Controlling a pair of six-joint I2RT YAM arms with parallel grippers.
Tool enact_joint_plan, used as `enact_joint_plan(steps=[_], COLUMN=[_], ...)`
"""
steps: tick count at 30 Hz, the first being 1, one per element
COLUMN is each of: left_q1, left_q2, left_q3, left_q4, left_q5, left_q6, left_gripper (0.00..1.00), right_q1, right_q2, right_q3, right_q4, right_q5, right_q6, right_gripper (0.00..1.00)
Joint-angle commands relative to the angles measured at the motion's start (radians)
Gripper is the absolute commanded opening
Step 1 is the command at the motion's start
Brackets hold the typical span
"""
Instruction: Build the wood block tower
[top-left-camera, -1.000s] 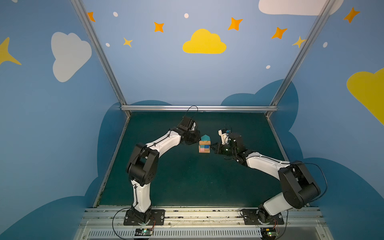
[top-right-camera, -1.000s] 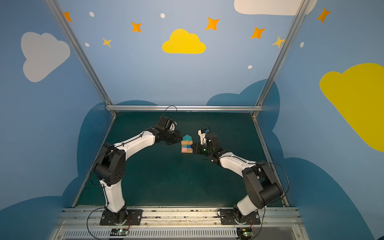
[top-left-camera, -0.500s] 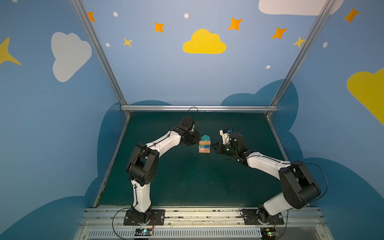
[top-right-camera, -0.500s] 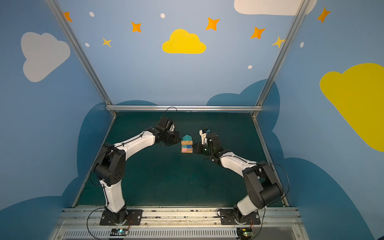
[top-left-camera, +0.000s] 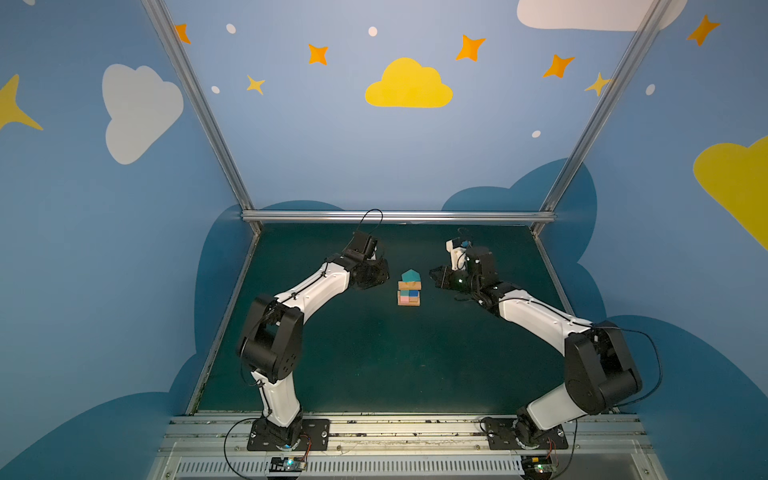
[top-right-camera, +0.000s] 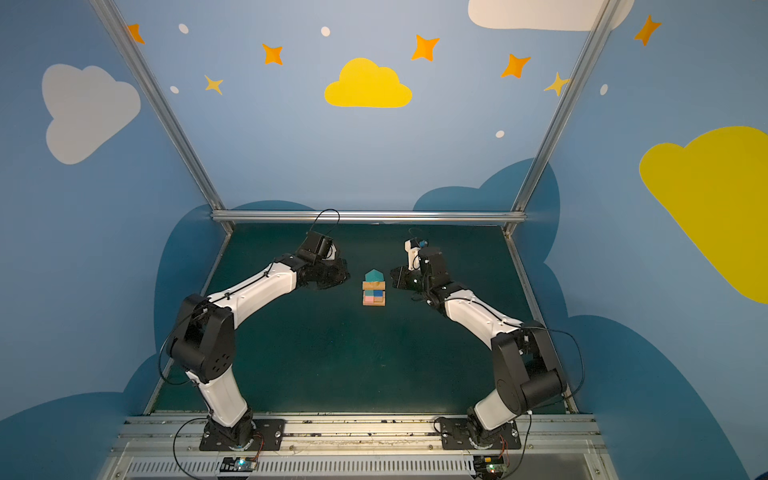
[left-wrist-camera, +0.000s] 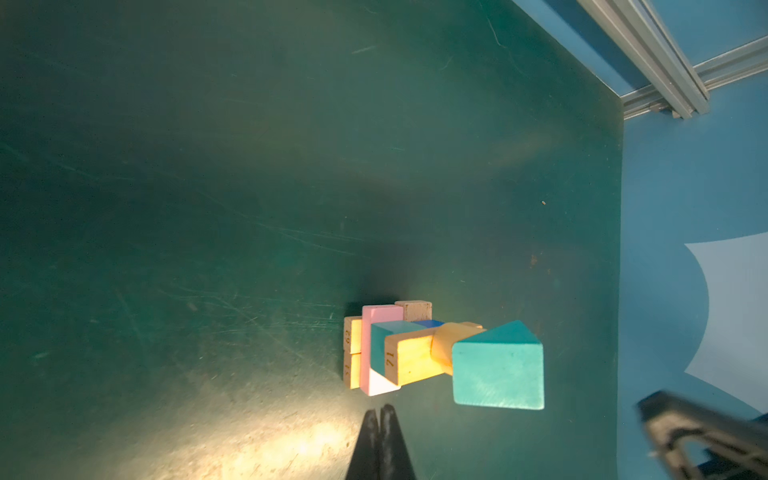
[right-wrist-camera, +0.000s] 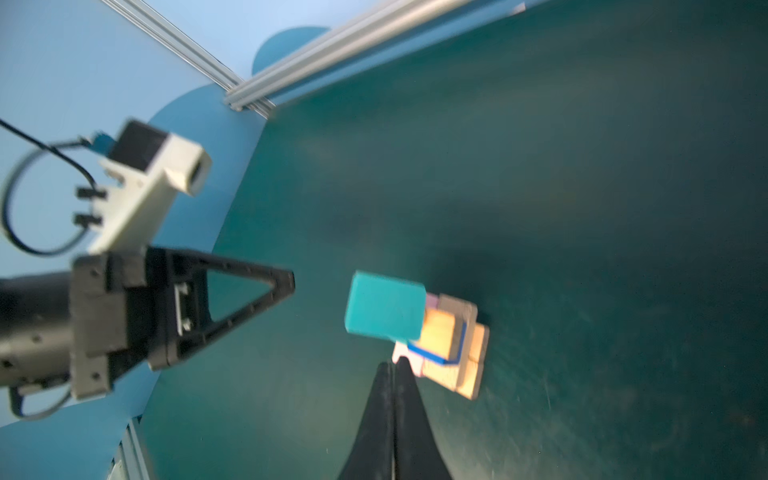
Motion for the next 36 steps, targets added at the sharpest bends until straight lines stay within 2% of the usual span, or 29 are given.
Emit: enact_joint_plan(steps=[1,11,36], left_q1=[0.004,0.013,0.023], left_q2=[-0.039,-0.087,-0.112], left_q3=[-0.023,-0.063,-0.09], left_q4=[-0.007,0.001,0.016], left_q5=[-0.02,-0.031,-0.023], left_q6=[0.002,0.003,0.0], left_gripper=[0.04,0.04,0.04], right_q1=[-0.01,-0.013,-0.014], right_q2=[0.071,0.278,0.381], right_q3=[0.083,0.29,0.376], right_q4=[-0.053,-0.107,-0.191], right_q5=[-0.02,-0.105,-0.149], right_q6=[-0.038,-0.055,-0.077], right_gripper=[0.0,0.0,0.0])
